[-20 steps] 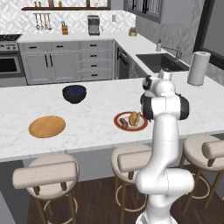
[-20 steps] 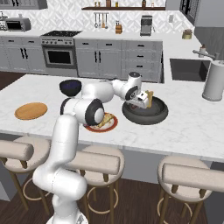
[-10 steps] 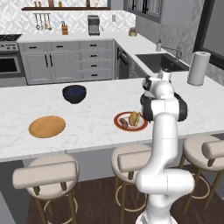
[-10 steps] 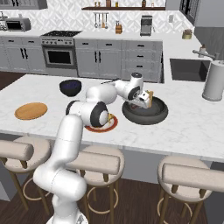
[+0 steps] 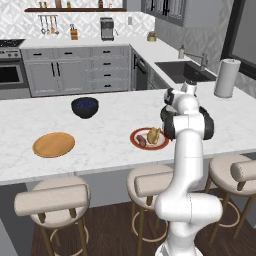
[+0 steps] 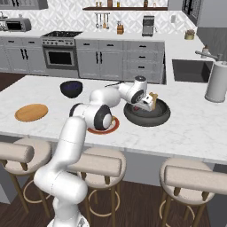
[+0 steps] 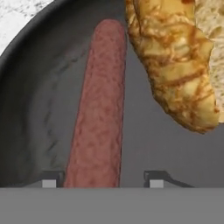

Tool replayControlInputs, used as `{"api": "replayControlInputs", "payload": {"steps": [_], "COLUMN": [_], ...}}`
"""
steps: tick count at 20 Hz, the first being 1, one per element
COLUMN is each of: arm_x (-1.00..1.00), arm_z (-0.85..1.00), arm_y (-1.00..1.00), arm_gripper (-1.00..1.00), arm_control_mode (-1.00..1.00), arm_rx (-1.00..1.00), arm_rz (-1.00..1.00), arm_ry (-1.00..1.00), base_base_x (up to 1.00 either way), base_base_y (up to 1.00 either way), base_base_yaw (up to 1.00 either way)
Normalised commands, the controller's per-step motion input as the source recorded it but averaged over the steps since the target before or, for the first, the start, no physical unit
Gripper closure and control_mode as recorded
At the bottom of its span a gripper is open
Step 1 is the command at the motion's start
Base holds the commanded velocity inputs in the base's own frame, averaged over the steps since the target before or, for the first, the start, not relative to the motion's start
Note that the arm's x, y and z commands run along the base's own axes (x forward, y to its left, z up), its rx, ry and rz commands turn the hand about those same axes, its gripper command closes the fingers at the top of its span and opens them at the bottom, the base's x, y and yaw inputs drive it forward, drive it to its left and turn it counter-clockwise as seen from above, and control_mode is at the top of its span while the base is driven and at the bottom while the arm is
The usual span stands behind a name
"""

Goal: Place one bun and one sausage from the bowl on each plate.

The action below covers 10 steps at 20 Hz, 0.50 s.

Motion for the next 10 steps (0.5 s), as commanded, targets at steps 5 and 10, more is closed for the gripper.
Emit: {"api": "replayControlInputs", "payload": {"steps": [5,10], "arm_x": [-0.92,-1.0], "arm_z": [-0.49,0.59], "arm_y": [-0.01,0.02], "arm_gripper": [1.0,1.0], "arm_control_mode": [-1.0,-1.0], "arm_rx": [-0.06,0.0], "arm_rz": [-0.02,-0.02], "arm_ry": [-0.01,-0.22], "base_base_x": [0.0,0.0], "base_base_y": [0.0,0.0], "base_base_yaw": [0.0,0.0]}}
